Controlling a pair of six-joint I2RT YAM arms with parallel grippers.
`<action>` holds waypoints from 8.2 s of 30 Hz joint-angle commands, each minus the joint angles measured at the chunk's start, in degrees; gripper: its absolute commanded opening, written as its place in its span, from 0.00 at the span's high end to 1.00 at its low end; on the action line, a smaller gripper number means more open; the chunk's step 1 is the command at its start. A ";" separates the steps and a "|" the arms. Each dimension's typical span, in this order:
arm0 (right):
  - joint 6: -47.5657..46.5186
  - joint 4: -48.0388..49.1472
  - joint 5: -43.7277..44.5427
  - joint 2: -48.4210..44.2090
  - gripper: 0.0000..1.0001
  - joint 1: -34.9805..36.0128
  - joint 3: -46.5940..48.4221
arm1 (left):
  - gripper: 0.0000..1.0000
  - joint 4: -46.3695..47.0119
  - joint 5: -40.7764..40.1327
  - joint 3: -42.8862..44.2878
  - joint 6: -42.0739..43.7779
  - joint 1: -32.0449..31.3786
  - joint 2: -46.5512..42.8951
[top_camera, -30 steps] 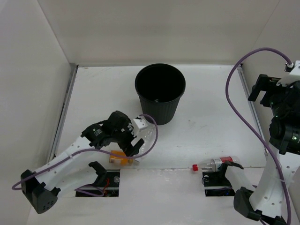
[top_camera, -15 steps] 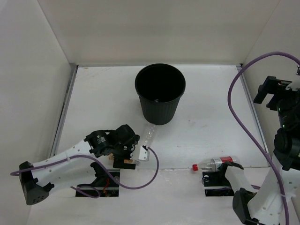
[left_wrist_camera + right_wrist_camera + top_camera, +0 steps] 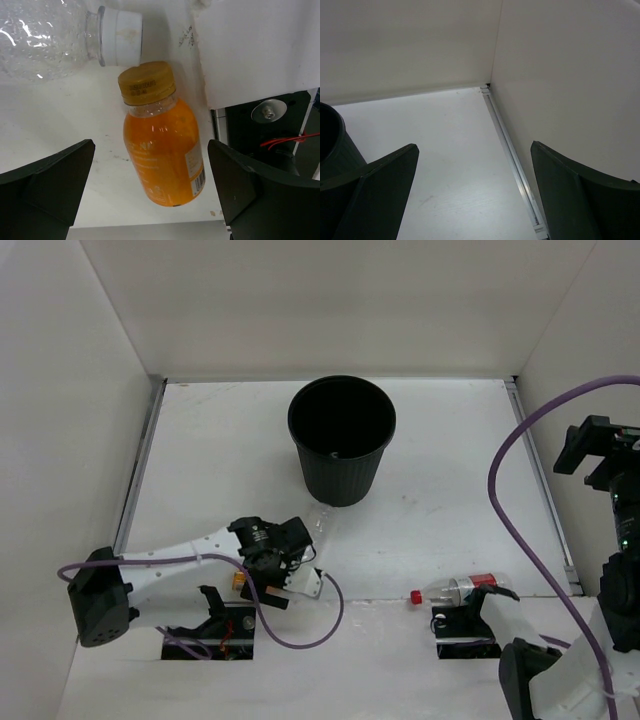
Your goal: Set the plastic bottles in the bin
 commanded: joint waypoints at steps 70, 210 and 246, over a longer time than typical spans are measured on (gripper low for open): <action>-9.96 1.09 0.27 3.87 0.00 13.26 -16.62 | 0.00 52.85 27.54 54.76 -18.47 33.96 24.49; -12.45 31.23 9.70 -9.22 0.00 7.93 -30.86 | 0.00 25.35 22.41 22.31 -25.31 11.42 -6.92; 0.57 27.27 5.56 -5.80 0.00 2.20 -12.68 | 0.00 47.34 10.53 46.04 -47.55 -15.25 46.71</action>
